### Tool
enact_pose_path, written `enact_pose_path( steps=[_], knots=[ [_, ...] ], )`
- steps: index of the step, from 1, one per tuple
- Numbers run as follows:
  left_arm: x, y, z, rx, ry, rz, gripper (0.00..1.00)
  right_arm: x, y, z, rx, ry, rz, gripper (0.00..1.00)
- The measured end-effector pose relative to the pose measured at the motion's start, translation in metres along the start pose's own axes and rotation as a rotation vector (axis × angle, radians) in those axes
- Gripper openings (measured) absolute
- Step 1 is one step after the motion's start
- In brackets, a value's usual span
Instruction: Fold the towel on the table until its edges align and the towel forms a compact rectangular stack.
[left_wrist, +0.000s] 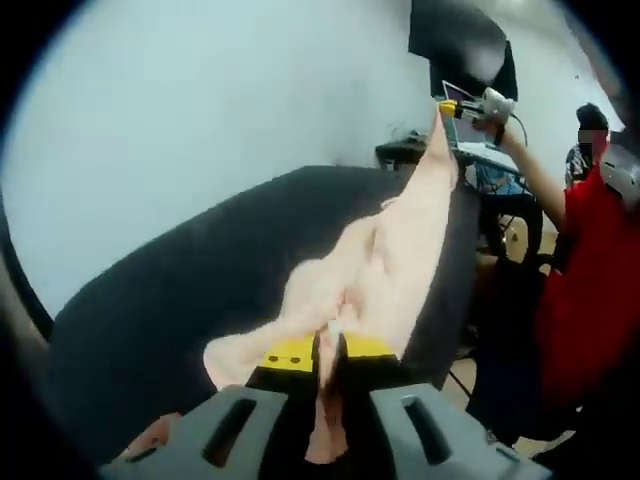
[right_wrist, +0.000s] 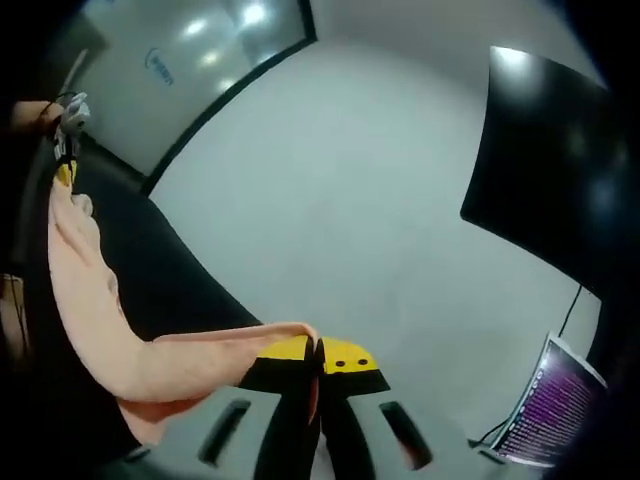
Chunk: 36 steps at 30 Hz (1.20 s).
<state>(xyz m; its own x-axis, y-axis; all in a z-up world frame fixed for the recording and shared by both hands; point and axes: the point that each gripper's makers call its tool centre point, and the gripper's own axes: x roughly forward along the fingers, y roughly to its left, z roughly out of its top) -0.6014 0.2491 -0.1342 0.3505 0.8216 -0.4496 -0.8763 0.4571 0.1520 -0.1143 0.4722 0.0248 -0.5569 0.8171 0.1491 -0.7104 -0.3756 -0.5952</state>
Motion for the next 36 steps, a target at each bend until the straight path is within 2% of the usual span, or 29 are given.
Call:
enact_pose_path(
  steps=[1, 3, 4, 6, 10, 12, 15, 17, 19, 21, 25, 28, 30, 33, 34, 36],
  knots=[
    [-0.004, 0.003, 0.014, -0.013, -0.033, 0.02, 0.05, -0.001, -0.004, 0.005, 0.004, -0.009, -0.003, 0.0],
    [-0.014, 0.005, 0.046, 0.042, -0.111, 0.053, 0.05, -0.003, -0.013, 0.015, 0.003, -0.017, -0.011, 0.0],
    [-0.019, 0.003, 0.061, 0.041, -0.149, 0.057, 0.05, -0.005, -0.017, 0.02, -0.008, -0.02, -0.016, 0.0],
    [-0.032, 0.006, 0.093, 0.103, -0.191, 0.109, 0.05, -0.008, -0.027, 0.03, -0.028, -0.024, -0.024, 0.0],
    [-0.063, 0.018, 0.141, 0.211, -0.243, 0.226, 0.05, -0.015, -0.052, 0.053, -0.026, -0.058, -0.045, 0.0],
    [-0.085, 0.026, 0.167, 0.253, -0.298, 0.299, 0.05, -0.023, -0.063, 0.064, -0.02, -0.086, -0.06, 0.0],
    [-0.125, 0.038, 0.201, 0.222, -0.434, 0.389, 0.05, -0.035, -0.083, 0.087, 0.002, -0.14, -0.108, 0.0],
    [-0.151, 0.045, 0.218, 0.195, -0.533, 0.441, 0.05, -0.043, -0.091, 0.098, 0.02, -0.165, -0.126, 0.0],
    [-0.168, 0.046, 0.226, 0.186, -0.594, 0.48, 0.05, -0.048, -0.099, 0.105, 0.028, -0.179, -0.138, 0.0],
    [-0.181, 0.045, 0.232, 0.177, -0.642, 0.479, 0.05, -0.053, -0.104, 0.113, 0.031, -0.196, -0.15, 0.0],
    [-0.191, 0.049, 0.231, 0.211, -0.623, 0.541, 0.05, -0.061, -0.111, 0.124, 0.032, -0.215, -0.16, 0.0],
    [-0.198, 0.042, 0.234, 0.226, -0.645, 0.568, 0.05, -0.066, -0.112, 0.124, 0.03, -0.204, -0.168, 0.0],
    [-0.204, 0.039, 0.233, 0.237, -0.64, 0.599, 0.05, -0.065, -0.113, 0.116, 0.035, -0.168, -0.165, 0.0],
    [-0.208, 0.043, 0.231, 0.306, -0.597, 0.688, 0.05, -0.055, -0.107, 0.096, 0.034, -0.099, -0.136, 0.0],
    [-0.205, 0.045, 0.229, 0.293, -0.591, 0.693, 0.05, -0.045, -0.105, 0.083, 0.048, -0.057, -0.127, 0.0],
    [-0.194, 0.059, 0.223, 0.253, -0.56, 0.706, 0.05, -0.024, -0.099, 0.062, 0.032, 0.006, -0.101, 0.0]
  ],
)
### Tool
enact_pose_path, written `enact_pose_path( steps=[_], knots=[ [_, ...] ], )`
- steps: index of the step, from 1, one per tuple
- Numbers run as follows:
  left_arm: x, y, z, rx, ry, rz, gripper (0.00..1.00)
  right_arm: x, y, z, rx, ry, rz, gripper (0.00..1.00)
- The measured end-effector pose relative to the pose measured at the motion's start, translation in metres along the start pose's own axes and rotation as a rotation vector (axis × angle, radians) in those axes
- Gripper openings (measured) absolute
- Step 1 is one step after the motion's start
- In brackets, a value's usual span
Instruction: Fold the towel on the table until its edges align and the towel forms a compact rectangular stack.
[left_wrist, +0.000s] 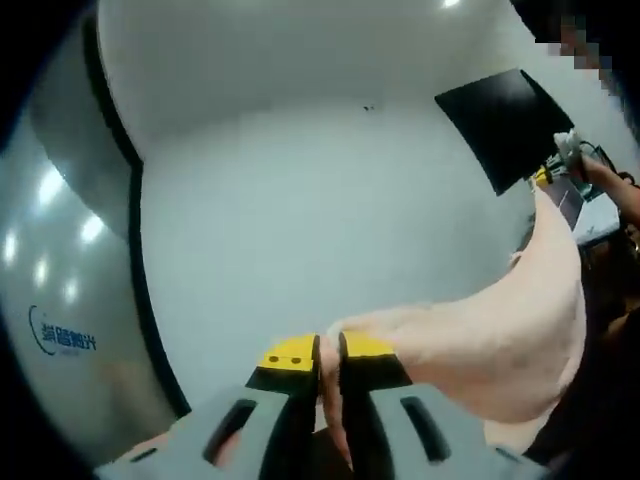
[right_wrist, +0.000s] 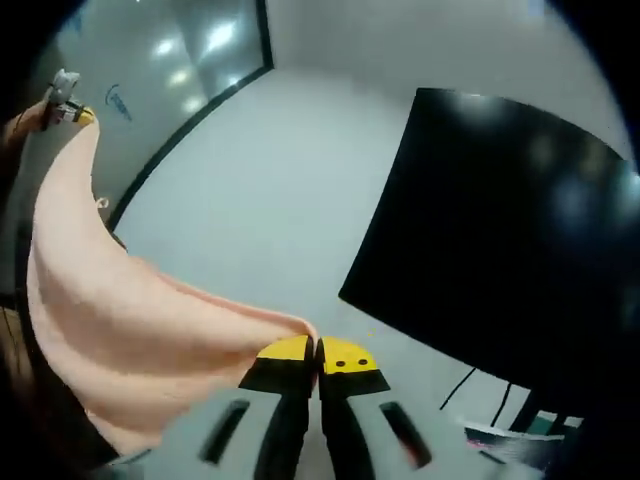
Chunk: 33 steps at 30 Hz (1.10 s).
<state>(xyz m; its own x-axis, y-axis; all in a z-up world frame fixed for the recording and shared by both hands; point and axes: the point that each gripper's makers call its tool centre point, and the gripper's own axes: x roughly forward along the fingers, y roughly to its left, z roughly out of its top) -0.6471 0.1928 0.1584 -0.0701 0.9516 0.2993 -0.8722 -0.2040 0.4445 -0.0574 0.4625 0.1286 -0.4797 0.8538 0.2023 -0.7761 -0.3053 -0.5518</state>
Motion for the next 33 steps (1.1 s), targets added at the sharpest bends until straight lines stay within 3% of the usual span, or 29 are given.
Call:
enact_pose_path(
  steps=[4, 7, 9, 13, 15, 16, 17, 18, 22, 26, 31, 33],
  knots=[
    [0.042, 0.005, -0.048, -0.008, 0.074, 0.01, 0.05, 0.051, 0.024, -0.046, -0.019, 0.122, 0.051, 0.0],
    [0.075, -0.002, -0.081, -0.032, 0.105, -0.012, 0.05, 0.092, 0.04, -0.078, -0.042, 0.203, 0.074, 0.0],
    [0.092, -0.011, -0.108, -0.002, 0.168, -0.027, 0.05, 0.114, 0.055, -0.094, -0.07, 0.234, 0.108, 0.0],
    [0.132, -0.005, -0.173, 0.04, 0.292, 0.016, 0.06, 0.162, 0.08, -0.123, -0.059, 0.263, 0.143, 0.0],
    [0.146, -0.019, -0.202, 0.012, 0.325, 0.001, 0.06, 0.176, 0.098, -0.146, -0.066, 0.311, 0.169, 0.0],
    [0.157, -0.018, -0.228, -0.013, 0.354, -0.012, 0.06, 0.187, 0.108, -0.161, -0.086, 0.336, 0.189, 0.0],
    [0.159, -0.019, -0.233, -0.022, 0.361, -0.013, 0.06, 0.202, 0.113, -0.173, -0.091, 0.352, 0.206, 0.0],
    [0.168, -0.025, -0.251, -0.057, 0.38, -0.021, 0.06, 0.209, 0.12, -0.184, -0.088, 0.376, 0.223, 0.0],
    [0.179, -0.048, -0.29, -0.063, 0.439, -0.049, 0.06, 0.232, 0.14, -0.214, -0.112, 0.403, 0.248, 0.0],
    [0.197, -0.049, -0.322, -0.081, 0.464, -0.068, 0.06, 0.247, 0.15, -0.233, -0.112, 0.405, 0.246, 0.0],
    [0.21, -0.049, -0.345, -0.104, 0.5, -0.05, 0.06, 0.266, 0.159, -0.24, -0.081, 0.36, 0.236, 0.0],
    [0.218, -0.051, -0.356, -0.108, 0.499, -0.047, 0.06, 0.286, 0.158, -0.258, -0.092, 0.384, 0.236, 0.0]
  ],
)
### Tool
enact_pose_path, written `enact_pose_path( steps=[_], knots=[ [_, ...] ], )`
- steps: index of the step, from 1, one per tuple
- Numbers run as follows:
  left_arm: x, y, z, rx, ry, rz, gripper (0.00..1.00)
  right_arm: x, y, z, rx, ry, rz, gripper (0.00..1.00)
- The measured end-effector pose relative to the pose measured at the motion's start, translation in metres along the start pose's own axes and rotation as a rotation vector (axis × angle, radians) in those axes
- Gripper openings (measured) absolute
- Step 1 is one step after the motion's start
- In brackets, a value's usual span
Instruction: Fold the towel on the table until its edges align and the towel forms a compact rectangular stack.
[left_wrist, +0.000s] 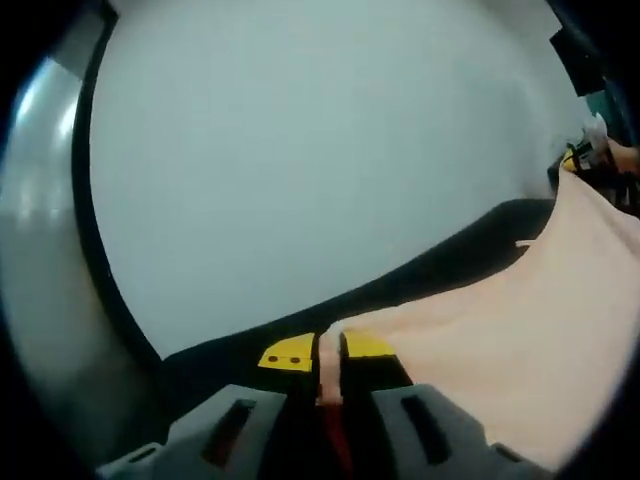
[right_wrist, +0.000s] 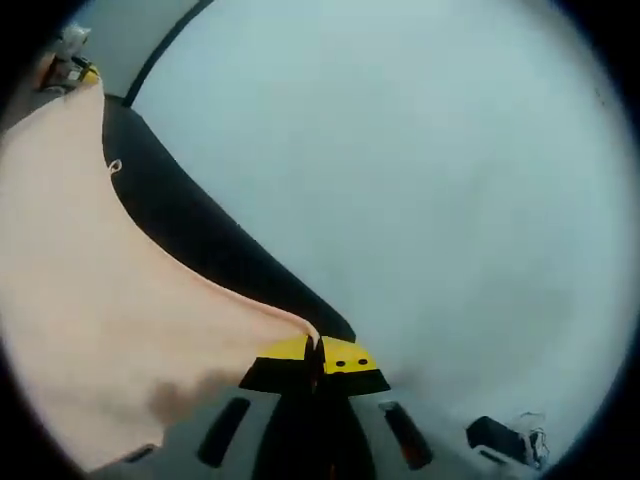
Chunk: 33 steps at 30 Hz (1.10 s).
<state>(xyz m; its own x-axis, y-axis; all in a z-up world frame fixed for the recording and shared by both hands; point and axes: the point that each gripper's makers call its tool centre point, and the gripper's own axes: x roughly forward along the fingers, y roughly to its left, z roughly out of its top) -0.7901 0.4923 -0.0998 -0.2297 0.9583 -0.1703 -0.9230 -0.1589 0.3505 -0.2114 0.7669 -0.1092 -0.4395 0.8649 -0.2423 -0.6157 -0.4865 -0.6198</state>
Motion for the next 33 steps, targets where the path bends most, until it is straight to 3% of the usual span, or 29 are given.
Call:
enact_pose_path(
  steps=[5, 11, 13, 17, 19, 21, 22, 24, 26, 27, 29, 30, 31, 33],
  knots=[
    [0.027, -0.001, -0.021, 0.018, 0.055, -0.013, 0.06, 0.023, 0.004, -0.032, 0.015, 0.058, 0.004, 0.0],
    [0.041, 0.0, -0.052, -0.088, 0.129, -0.01, 0.03, 0.035, 0.016, -0.057, 0.056, 0.118, 0.027, 0.0],
    [0.043, -0.001, -0.067, -0.149, 0.162, -0.012, 0.02, 0.052, 0.015, -0.065, 0.051, 0.12, 0.039, 0.0],
    [0.044, -0.003, -0.085, -0.303, 0.182, -0.035, 0.02, 0.047, 0.026, -0.074, 0.031, 0.122, 0.058, 0.0],
    [0.044, -0.01, -0.087, -0.225, 0.177, -0.046, 0.02, 0.047, 0.03, -0.078, 0.028, 0.125, 0.064, 0.0],
    [0.047, -0.012, -0.09, -0.206, 0.175, -0.05, 0.03, 0.046, 0.033, -0.078, 0.028, 0.123, 0.06, 0.0],
    [0.048, -0.014, -0.092, -0.234, 0.186, -0.056, 0.04, 0.049, 0.033, -0.08, 0.037, 0.129, 0.061, 0.0],
    [0.053, -0.025, -0.092, -0.382, 0.198, -0.105, 0.09, 0.049, 0.029, -0.086, 0.127, 0.161, -0.005, 0.11],
    [0.057, -0.014, -0.085, -0.386, 0.167, -0.105, 0.24, 0.049, 0.029, -0.083, 0.138, 0.15, 0.003, 0.26],
    [0.053, -0.019, -0.078, -0.417, 0.146, -0.089, 0.38, 0.049, 0.028, -0.081, 0.197, 0.134, 0.0, 0.32],
    [0.042, -0.011, -0.067, -0.474, 0.098, -0.081, 0.49, 0.05, 0.021, -0.084, 0.323, 0.141, 0.005, 0.43],
    [0.037, -0.003, -0.064, -0.53, 0.081, -0.065, 0.51, 0.044, 0.021, -0.082, 0.437, 0.116, 0.017, 0.46],
    [0.047, 0.016, -0.064, -0.573, 0.075, -0.053, 0.5, 0.039, 0.017, -0.082, 0.57, 0.106, 0.015, 0.47],
    [0.031, 0.03, -0.062, -0.673, 0.069, -0.016, 0.45, 0.035, -0.008, -0.094, 0.679, 0.109, -0.042, 0.43]
  ],
)
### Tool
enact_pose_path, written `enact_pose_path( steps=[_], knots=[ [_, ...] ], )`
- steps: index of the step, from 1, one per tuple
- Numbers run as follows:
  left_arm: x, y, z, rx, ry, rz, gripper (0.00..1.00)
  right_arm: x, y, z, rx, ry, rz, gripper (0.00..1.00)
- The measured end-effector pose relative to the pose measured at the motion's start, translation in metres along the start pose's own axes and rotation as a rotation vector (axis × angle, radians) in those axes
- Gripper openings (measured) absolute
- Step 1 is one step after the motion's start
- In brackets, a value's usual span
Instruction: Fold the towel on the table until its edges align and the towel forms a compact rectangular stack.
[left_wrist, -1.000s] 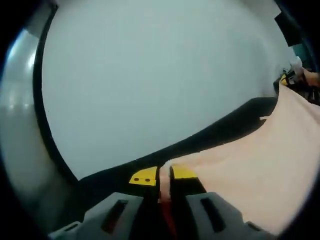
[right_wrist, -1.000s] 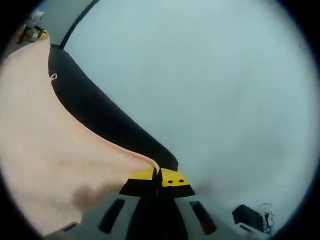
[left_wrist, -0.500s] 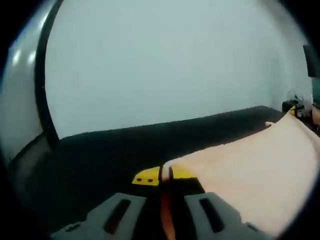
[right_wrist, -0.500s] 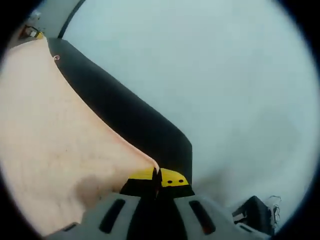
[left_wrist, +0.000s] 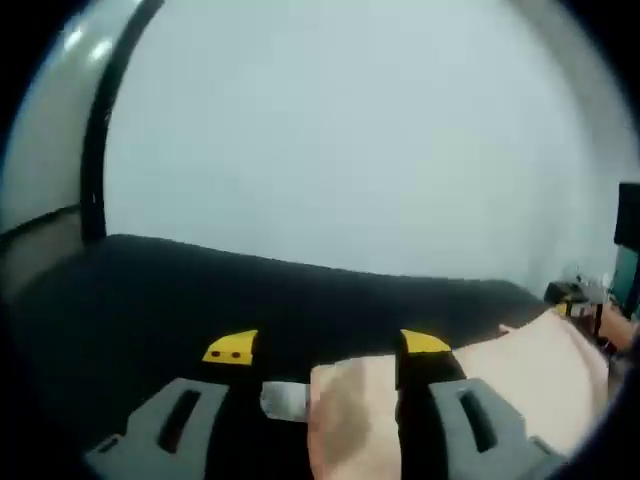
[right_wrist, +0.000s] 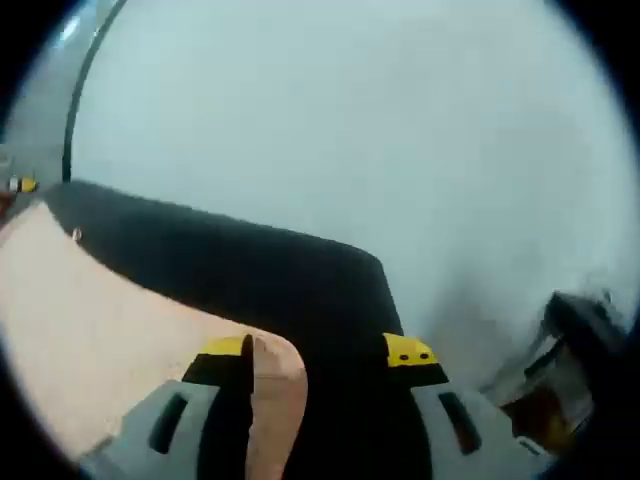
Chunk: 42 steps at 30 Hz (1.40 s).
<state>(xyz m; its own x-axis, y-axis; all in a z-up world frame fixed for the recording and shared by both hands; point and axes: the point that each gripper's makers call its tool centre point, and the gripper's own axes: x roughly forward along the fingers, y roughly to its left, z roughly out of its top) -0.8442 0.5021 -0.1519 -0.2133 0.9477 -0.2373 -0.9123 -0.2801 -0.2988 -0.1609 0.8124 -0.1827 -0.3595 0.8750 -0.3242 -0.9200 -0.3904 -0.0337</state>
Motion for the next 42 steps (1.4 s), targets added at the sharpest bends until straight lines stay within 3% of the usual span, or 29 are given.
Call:
enact_pose_path(
  steps=[2, 5, 6, 8, 9, 11, 13, 16, 17, 18, 20, 21, 22, 23, 25, 29, 31, 33, 35, 37, 38, 41, 42],
  knots=[
    [-0.016, 0.005, 0.008, 0.026, -0.012, -0.018, 0.39, -0.012, -0.016, 0.001, 0.009, 0.009, -0.039, 0.42],
    [-0.053, -0.001, 0.011, 0.174, 0.004, -0.079, 0.37, -0.042, -0.024, 0.008, 0.034, -0.026, -0.067, 0.41],
    [-0.068, -0.005, 0.011, 0.265, 0.02, -0.137, 0.35, -0.055, -0.02, 0.011, 0.007, -0.042, -0.061, 0.39],
    [-0.101, -0.011, 0.002, 0.441, 0.05, -0.157, 0.31, -0.078, -0.013, 0.016, -0.07, -0.069, -0.061, 0.34],
    [-0.116, -0.014, -0.005, 0.538, 0.077, -0.175, 0.27, -0.105, 0.003, 0.016, -0.152, -0.093, -0.043, 0.3],
    [-0.147, -0.024, -0.019, 0.726, 0.1, -0.248, 0.26, -0.133, 0.015, 0.009, -0.226, -0.081, -0.054, 0.27],
    [-0.184, -0.046, -0.046, 0.901, 0.119, -0.343, 0.26, -0.161, 0.034, 0.005, -0.313, -0.088, -0.009, 0.27],
    [-0.227, -0.069, -0.089, 1.118, 0.194, -0.489, 0.26, -0.206, 0.059, -0.001, -0.432, -0.122, 0.024, 0.26],
    [-0.236, -0.071, -0.101, 1.168, 0.234, -0.515, 0.25, -0.221, 0.065, -0.004, -0.456, -0.128, 0.031, 0.25],
    [-0.232, -0.054, -0.104, 1.203, 0.271, -0.515, 0.25, -0.236, 0.069, -0.011, -0.475, -0.112, 0.038, 0.23],
    [-0.231, -0.049, -0.11, 1.283, 0.298, -0.486, 0.19, -0.252, 0.076, -0.017, -0.531, -0.106, 0.064, 0.21],
    [-0.231, -0.048, -0.114, 1.309, 0.319, -0.481, 0.17, -0.258, 0.082, -0.017, -0.566, -0.112, 0.077, 0.21],
    [-0.237, -0.066, -0.123, 1.322, 0.323, -0.499, 0.17, -0.266, 0.086, -0.019, -0.614, -0.106, 0.088, 0.22],
    [-0.24, -0.073, -0.127, 1.319, 0.326, -0.527, 0.17, -0.274, 0.089, -0.023, -0.656, -0.091, 0.095, 0.22],
    [-0.244, -0.077, -0.135, 1.363, 0.342, -0.556, 0.18, -0.287, 0.091, -0.027, -0.755, -0.075, 0.112, 0.22],
    [-0.236, -0.051, -0.14, 1.491, 0.421, -0.483, 0.2, -0.301, 0.094, -0.037, -0.813, -0.059, 0.139, 0.22],
    [-0.232, -0.048, -0.145, 1.496, 0.427, -0.493, 0.21, -0.301, 0.095, -0.048, -0.92, -0.033, 0.151, 0.22],
    [-0.23, -0.047, -0.147, 1.509, 0.426, -0.489, 0.2, -0.296, 0.086, -0.057, -1.038, 0.013, 0.101, 0.21],
    [-0.228, -0.046, -0.147, 1.507, 0.418, -0.484, 0.17, -0.29, 0.079, -0.072, -1.243, 0.075, 0.079, 0.21],
    [-0.227, -0.043, -0.149, 1.498, 0.433, -0.469, 0.08, -0.287, 0.083, -0.094, -1.268, 0.114, 0.165, 0.21],
    [-0.231, -0.037, -0.155, 1.462, 0.486, -0.454, 0.0, -0.286, 0.086, -0.102, -1.268, 0.123, 0.194, 0.2],
    [-0.233, -0.042, -0.151, 1.414, 0.443, -0.452, 0.0, -0.285, 0.078, -0.108, -1.427, 0.125, 0.162, 0.12],
    [-0.235, -0.042, -0.148, 1.402, 0.426, -0.444, 0.0, -0.284, 0.077, -0.117, -1.42, 0.153, 0.174, 0.1]
  ],
)
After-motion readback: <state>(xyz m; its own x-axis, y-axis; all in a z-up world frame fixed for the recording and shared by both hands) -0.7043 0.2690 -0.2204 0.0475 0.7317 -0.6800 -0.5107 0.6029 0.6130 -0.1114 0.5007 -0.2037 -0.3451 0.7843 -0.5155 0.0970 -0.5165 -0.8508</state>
